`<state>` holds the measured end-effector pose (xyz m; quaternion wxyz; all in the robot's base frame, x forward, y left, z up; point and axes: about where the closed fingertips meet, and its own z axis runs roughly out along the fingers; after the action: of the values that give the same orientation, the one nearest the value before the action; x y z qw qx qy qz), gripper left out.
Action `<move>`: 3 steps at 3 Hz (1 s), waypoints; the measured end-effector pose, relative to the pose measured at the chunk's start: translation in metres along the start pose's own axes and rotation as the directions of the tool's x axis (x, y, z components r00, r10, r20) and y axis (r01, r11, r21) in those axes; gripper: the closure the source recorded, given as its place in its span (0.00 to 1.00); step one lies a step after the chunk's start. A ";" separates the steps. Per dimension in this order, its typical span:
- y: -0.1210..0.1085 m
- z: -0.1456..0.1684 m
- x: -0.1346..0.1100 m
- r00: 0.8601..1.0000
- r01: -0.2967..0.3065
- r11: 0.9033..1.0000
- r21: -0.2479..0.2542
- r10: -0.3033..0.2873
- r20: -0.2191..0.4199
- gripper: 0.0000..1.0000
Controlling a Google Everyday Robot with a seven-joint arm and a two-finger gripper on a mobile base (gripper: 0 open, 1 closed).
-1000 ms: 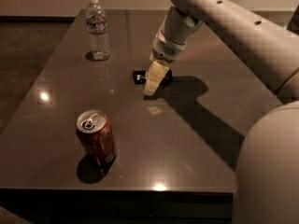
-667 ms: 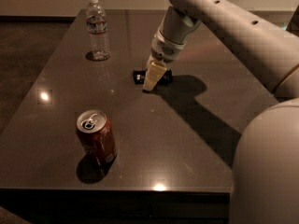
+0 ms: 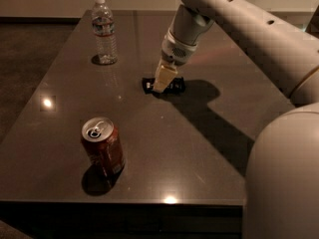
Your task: Move rxbar chocolate near water bottle
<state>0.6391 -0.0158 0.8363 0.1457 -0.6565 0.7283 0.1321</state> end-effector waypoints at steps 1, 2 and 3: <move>0.001 0.000 0.002 1.000 -0.001 1.000 -0.002 0.001 -0.005 1.00; 0.001 0.000 0.001 1.000 -0.001 1.000 -0.002 0.001 -0.005 1.00; 0.001 -0.011 0.000 1.000 0.001 1.000 0.022 -0.001 0.003 1.00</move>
Offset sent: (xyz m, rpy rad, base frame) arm -0.0046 -0.0118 0.0088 -0.0085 -0.0294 -0.0174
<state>0.6377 -0.0198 0.8466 0.1542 -0.6550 0.7291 0.1252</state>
